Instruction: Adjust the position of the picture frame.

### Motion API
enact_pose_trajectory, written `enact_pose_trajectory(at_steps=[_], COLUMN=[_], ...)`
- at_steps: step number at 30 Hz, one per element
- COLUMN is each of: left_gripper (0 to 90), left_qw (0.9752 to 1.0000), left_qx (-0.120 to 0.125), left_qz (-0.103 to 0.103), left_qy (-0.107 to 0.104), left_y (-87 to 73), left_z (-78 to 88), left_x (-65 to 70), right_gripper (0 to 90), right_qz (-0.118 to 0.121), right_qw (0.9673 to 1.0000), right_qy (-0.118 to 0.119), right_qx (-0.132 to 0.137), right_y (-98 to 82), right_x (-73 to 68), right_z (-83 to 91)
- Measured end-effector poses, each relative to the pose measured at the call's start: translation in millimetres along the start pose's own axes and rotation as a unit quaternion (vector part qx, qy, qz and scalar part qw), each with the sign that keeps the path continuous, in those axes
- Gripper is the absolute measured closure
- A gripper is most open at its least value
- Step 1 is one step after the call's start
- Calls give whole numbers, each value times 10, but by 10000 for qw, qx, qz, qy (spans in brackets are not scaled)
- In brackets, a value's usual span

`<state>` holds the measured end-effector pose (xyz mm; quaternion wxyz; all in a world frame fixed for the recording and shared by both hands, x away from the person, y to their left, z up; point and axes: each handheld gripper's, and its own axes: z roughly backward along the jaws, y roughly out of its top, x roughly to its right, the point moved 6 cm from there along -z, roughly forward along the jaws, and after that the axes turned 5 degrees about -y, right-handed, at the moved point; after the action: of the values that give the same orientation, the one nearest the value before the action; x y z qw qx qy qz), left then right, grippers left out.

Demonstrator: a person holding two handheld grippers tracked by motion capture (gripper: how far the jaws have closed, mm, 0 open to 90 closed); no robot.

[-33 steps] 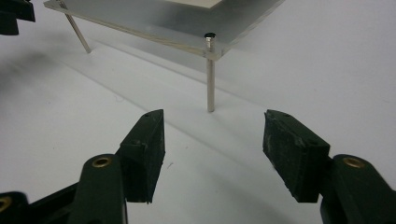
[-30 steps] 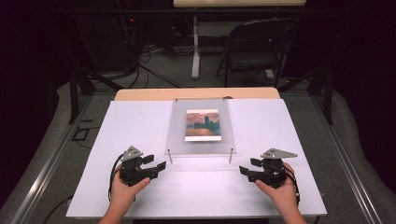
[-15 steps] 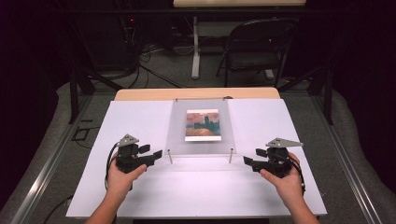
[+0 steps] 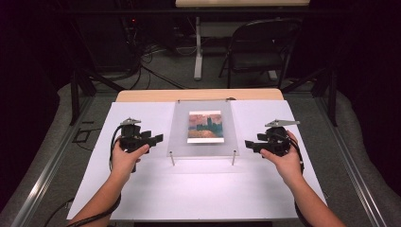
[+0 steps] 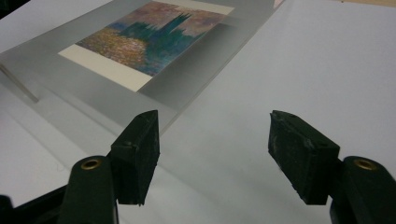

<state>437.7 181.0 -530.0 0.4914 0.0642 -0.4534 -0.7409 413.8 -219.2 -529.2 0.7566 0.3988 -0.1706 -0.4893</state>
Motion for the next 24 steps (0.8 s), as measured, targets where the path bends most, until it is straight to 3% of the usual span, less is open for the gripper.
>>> enact_pose_trajectory(at_steps=[6, 9, 12, 18, 22, 24], left_gripper=[362, 362, 362, 362, 362, 362], left_qw=[9999, 9997, 9996, 9993, 9992, 9989], left_qx=[-12, -48, -55, -27, -112, -147], left_qz=[111, 180, 199, 251, 213, 235], left_qy=[25, 161, 199, 279, 331, 378], left_y=[172, 292, 354, 528, 572, 582], left_z=[-132, -238, -286, -439, -526, -589], left_x=[-61, -125, -146, -214, -233, -262], right_gripper=[336, 336, 336, 336, 336, 341], right_qz=[-136, -265, -248, -284, -413, -637], right_qw=[9999, 9995, 9996, 9992, 9986, 9976], right_qy=[30, -29, -40, -246, -319, -253], right_qx=[-101, -151, -128, -126, -129, -125], right_y=[157, 310, 372, 532, 573, 571], right_x=[78, 139, 159, 246, 312, 342], right_z=[-172, -325, -388, -606, -723, -798])
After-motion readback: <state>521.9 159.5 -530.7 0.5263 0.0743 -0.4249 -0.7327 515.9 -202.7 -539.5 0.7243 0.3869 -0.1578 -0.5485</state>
